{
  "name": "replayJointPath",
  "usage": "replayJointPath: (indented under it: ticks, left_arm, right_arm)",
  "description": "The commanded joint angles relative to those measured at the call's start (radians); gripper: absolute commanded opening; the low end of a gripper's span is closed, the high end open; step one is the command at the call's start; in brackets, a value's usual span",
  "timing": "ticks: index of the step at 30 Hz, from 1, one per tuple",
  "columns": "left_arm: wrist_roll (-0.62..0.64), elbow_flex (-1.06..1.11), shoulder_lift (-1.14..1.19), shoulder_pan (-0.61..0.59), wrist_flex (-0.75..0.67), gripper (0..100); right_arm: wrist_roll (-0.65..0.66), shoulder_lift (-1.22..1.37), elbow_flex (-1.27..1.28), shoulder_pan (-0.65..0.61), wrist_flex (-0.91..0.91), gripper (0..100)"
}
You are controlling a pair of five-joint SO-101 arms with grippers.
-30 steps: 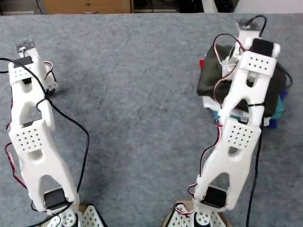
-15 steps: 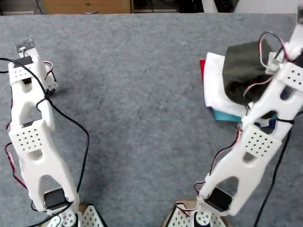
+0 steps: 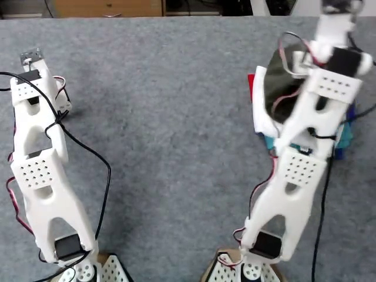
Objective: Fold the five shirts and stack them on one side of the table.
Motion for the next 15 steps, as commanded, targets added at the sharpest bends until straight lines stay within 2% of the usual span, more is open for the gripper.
replayJointPath:
  ticks: [1, 5, 7, 11, 13, 15]
  left_arm:
    - [0.008, -0.008, -0.008, -0.006, -0.015, 2]
    - [0.008, -0.008, -0.008, -0.008, -0.015, 2]
    - [0.008, -0.008, -0.008, -0.008, -0.017, 2]
    - [0.008, -0.009, -0.008, -0.008, -0.017, 2]
    - [0.008, -0.009, -0.008, -0.008, -0.017, 2]
    - [0.008, -0.008, -0.008, -0.008, -0.017, 2]
  right_arm:
    - [0.012, -0.142, 0.156, -0.076, 0.017, 13.4]
    - [0.068, -0.193, 0.392, -0.076, 0.017, 39.9]
    - [0.115, -0.216, 0.472, -0.056, 0.017, 47.9]
    - [0.118, -0.286, 0.481, 0.001, 0.012, 43.2]
    - [0.114, -0.325, 0.443, 0.021, 0.009, 35.3]
    - [0.112, -0.338, 0.409, 0.044, -0.014, 22.6]
